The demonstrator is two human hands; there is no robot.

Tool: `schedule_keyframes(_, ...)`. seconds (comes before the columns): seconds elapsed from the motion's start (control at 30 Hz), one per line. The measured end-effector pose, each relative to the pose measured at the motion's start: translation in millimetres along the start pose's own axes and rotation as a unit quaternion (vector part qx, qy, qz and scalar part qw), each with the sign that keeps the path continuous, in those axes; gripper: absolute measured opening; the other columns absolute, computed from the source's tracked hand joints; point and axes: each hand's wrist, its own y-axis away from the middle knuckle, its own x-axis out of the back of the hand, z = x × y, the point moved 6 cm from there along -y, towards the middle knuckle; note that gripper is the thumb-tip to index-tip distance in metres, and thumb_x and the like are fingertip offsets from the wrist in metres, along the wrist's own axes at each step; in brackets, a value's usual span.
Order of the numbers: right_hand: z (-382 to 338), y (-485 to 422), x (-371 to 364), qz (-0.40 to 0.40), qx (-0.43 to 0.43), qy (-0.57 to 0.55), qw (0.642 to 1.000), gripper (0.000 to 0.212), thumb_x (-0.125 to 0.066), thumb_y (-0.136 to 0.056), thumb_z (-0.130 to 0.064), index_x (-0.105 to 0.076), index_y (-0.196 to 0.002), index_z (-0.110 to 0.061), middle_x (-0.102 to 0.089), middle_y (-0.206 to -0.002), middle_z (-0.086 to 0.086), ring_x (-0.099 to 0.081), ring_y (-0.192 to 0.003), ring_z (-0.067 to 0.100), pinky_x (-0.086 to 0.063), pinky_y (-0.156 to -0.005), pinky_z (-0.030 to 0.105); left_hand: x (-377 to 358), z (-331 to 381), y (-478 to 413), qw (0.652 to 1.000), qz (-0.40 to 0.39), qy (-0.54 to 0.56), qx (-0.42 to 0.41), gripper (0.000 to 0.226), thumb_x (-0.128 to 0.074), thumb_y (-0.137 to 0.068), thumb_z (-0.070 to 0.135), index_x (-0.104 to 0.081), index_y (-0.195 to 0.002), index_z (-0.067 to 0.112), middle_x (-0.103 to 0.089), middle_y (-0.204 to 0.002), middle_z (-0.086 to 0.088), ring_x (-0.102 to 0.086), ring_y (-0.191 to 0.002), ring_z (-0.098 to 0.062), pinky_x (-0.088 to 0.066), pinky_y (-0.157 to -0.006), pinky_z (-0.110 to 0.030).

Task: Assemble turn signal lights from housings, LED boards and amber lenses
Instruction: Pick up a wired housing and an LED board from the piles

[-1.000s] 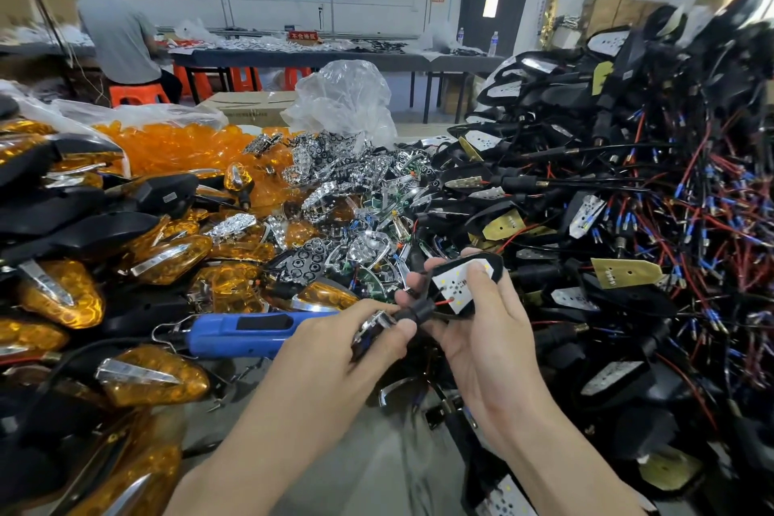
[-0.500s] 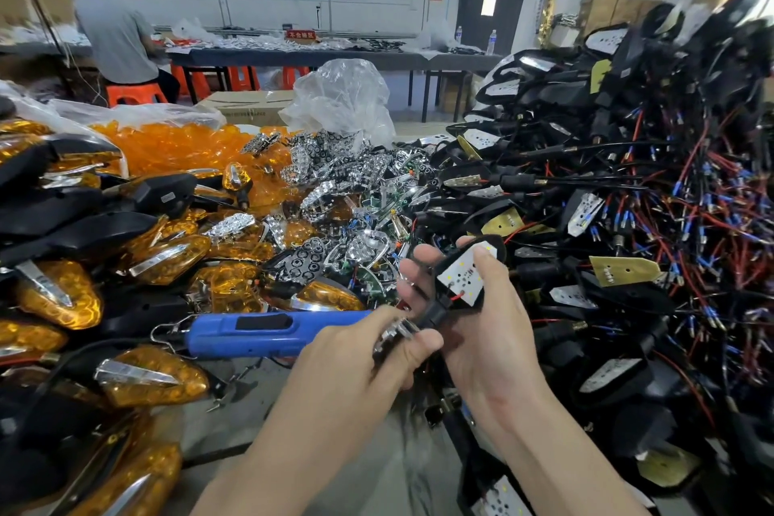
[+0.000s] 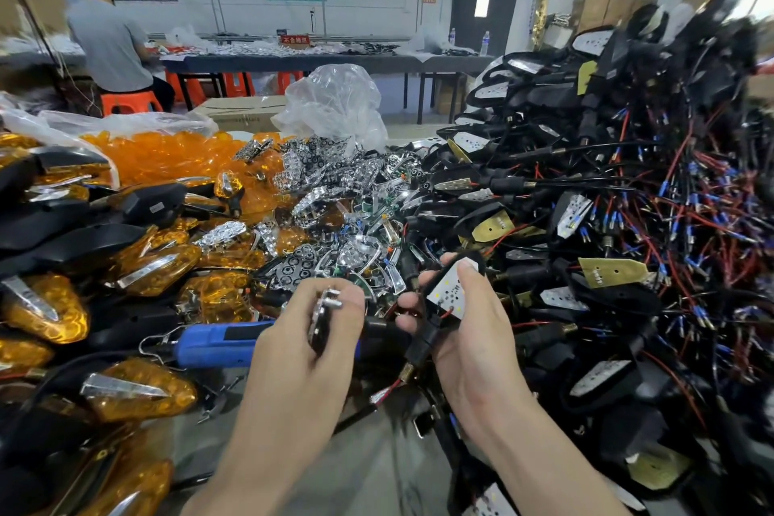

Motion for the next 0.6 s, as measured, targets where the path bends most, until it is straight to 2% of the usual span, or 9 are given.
schedule_keyframes(0.13,0.5,0.9,-2.4,-0.017,0.004,0.014,1.000,0.027,-0.044,-0.108,-0.033,-0.063,-0.103,-0.015,-0.067,-0.076,0.005,-0.069,-0.062,0.022,-0.054,-0.048,0.031,-3.5,-4.0,-7.2,0.989,-0.025,0.122,0.081,0.039,-0.050,-0.088,0.065,-0.064,-0.110,0.037,-0.046,-0.054,0.013,-0.046,-0.050,-0.009,-0.045,-0.061,-0.029)
schedule_keyframes(0.2,0.6,1.3,-3.0,-0.022,0.005,0.015,1.000,0.027,-0.044,-0.108,-0.033,-0.062,-0.104,-0.015,-0.066,-0.076,0.004,-0.068,-0.061,0.022,-0.052,-0.047,0.030,-1.7,-15.2,-11.3,0.975,-0.053,0.192,0.102,0.053,-0.047,-0.099,0.041,-0.051,-0.120,-0.007,-0.045,-0.050,0.008,-0.045,-0.046,-0.012,-0.043,-0.051,-0.028)
schedule_keyframes(0.23,0.4,1.6,-3.4,-0.024,0.005,0.015,1.000,0.026,-0.043,-0.108,-0.033,-0.062,-0.105,-0.015,-0.066,-0.075,0.004,-0.067,-0.061,0.021,-0.051,-0.046,0.029,-1.3,-17.0,-11.0,0.971,-0.082,0.204,0.090,0.056,-0.051,-0.099,0.035,-0.044,-0.113,-0.019,-0.047,-0.052,0.007,-0.046,-0.047,-0.010,-0.043,-0.049,-0.028)
schedule_keyframes(0.3,-0.1,2.1,-3.6,-0.025,0.005,0.014,1.000,0.025,-0.043,-0.109,-0.032,-0.061,-0.106,-0.015,-0.066,-0.076,0.003,-0.066,-0.060,0.020,-0.049,-0.044,0.028,-4.1,-16.5,-18.9,0.971,-0.084,0.202,0.093,0.071,-0.071,-0.078,0.044,-0.052,-0.125,-0.005,-0.057,-0.068,0.008,-0.053,-0.057,-0.010,-0.049,-0.058,-0.033)
schedule_keyframes(0.37,-0.6,2.2,-3.5,-0.023,0.002,0.016,1.000,0.025,-0.043,-0.108,-0.032,-0.061,-0.107,-0.014,-0.066,-0.076,0.004,-0.065,-0.059,0.020,-0.047,-0.044,0.027,-3.8,-19.6,-15.0,0.962,-0.076,0.236,0.114,0.067,-0.081,-0.065,0.050,-0.060,-0.128,0.041,-0.067,-0.091,0.012,-0.057,-0.059,-0.014,-0.052,-0.060,-0.031)
schedule_keyframes(0.4,-0.7,2.2,-3.3,-0.023,0.000,0.015,1.000,0.025,-0.044,-0.108,-0.032,-0.061,-0.107,-0.014,-0.066,-0.077,0.004,-0.064,-0.059,0.020,-0.046,-0.043,0.027,-3.4,-21.7,-15.4,0.960,-0.057,0.245,0.119,0.058,-0.084,-0.065,0.049,-0.062,-0.118,0.051,-0.068,-0.101,0.018,-0.056,-0.056,-0.015,-0.051,-0.059,-0.028)
schedule_keyframes(0.43,-0.5,2.3,-3.5,-0.023,-0.003,0.014,1.000,0.025,-0.044,-0.108,-0.032,-0.061,-0.106,-0.014,-0.066,-0.077,0.004,-0.063,-0.059,0.020,-0.045,-0.043,0.027,-2.2,-22.8,-15.3,0.960,-0.042,0.249,0.119,0.050,-0.088,-0.063,0.047,-0.065,-0.107,0.052,-0.068,-0.102,0.017,-0.054,-0.054,-0.014,-0.050,-0.059,-0.028)
schedule_keyframes(0.5,0.0,1.8,-4.3,-0.026,-0.007,0.011,1.000,0.024,-0.044,-0.108,-0.031,-0.061,-0.105,-0.014,-0.066,-0.077,0.004,-0.062,-0.059,0.020,-0.043,-0.042,0.026,-1.5,-25.5,-18.9,0.954,-0.025,0.273,0.122,0.042,-0.093,-0.055,0.038,-0.070,-0.089,0.044,-0.066,-0.079,0.010,-0.055,-0.055,-0.010,-0.047,-0.067,-0.030)
schedule_keyframes(0.6,1.4,1.1,-4.6,-0.027,-0.011,0.008,1.000,0.023,-0.044,-0.109,-0.029,-0.060,-0.104,-0.014,-0.065,-0.077,0.005,-0.061,-0.058,0.020,-0.042,-0.042,0.026,-2.4,-22.0,-19.8,0.929,-0.033,0.347,0.128,0.041,-0.088,-0.054,0.025,-0.073,-0.092,0.032,-0.061,-0.069,0.006,-0.062,-0.064,-0.009,-0.052,-0.073,-0.035)
